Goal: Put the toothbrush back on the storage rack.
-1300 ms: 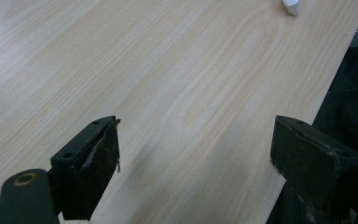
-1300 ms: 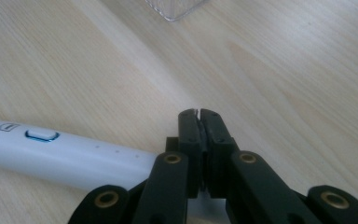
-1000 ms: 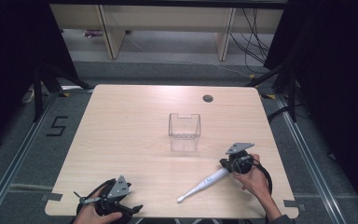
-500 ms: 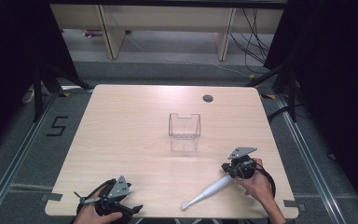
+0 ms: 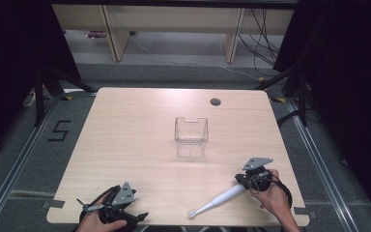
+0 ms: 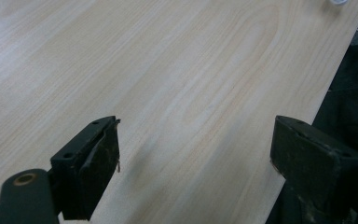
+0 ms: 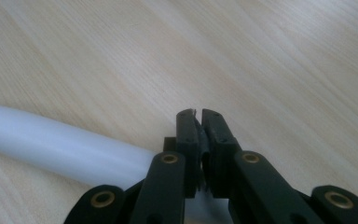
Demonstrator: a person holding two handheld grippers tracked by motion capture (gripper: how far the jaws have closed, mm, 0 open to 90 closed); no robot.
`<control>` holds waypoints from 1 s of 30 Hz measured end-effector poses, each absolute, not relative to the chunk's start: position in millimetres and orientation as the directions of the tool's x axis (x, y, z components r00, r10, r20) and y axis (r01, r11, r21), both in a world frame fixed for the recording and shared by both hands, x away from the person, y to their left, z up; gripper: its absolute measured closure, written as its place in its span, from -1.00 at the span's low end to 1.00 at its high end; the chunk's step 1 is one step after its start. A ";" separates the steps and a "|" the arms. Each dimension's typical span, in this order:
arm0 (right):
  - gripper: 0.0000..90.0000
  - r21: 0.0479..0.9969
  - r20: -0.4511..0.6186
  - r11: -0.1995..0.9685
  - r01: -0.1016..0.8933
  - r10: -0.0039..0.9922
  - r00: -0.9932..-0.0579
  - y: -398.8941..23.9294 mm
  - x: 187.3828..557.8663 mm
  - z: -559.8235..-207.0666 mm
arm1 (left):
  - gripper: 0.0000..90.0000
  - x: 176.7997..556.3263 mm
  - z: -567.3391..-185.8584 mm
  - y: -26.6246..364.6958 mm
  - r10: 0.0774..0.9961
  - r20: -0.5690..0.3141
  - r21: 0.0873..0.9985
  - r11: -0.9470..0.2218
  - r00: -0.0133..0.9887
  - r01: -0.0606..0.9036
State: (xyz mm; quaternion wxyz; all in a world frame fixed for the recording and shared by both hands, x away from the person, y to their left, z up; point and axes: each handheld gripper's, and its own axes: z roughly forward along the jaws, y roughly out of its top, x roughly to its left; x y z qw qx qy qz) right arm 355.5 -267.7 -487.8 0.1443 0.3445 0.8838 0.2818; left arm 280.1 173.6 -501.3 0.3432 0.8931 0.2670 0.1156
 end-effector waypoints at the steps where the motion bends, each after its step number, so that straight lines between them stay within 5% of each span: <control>1: 0.91 0.595 -0.048 0.596 0.540 0.696 -0.716 -268.2 354.5 -488.4 | -0.67 280.1 -501.2 173.6 0.556 0.023 0.675 -0.622 0.831 0.398; 30: 0.87 0.609 -0.059 0.561 0.561 0.737 -0.673 -289.8 326.4 -485.1 | -0.67 279.9 -500.9 173.6 0.555 0.024 0.676 -0.622 0.832 0.395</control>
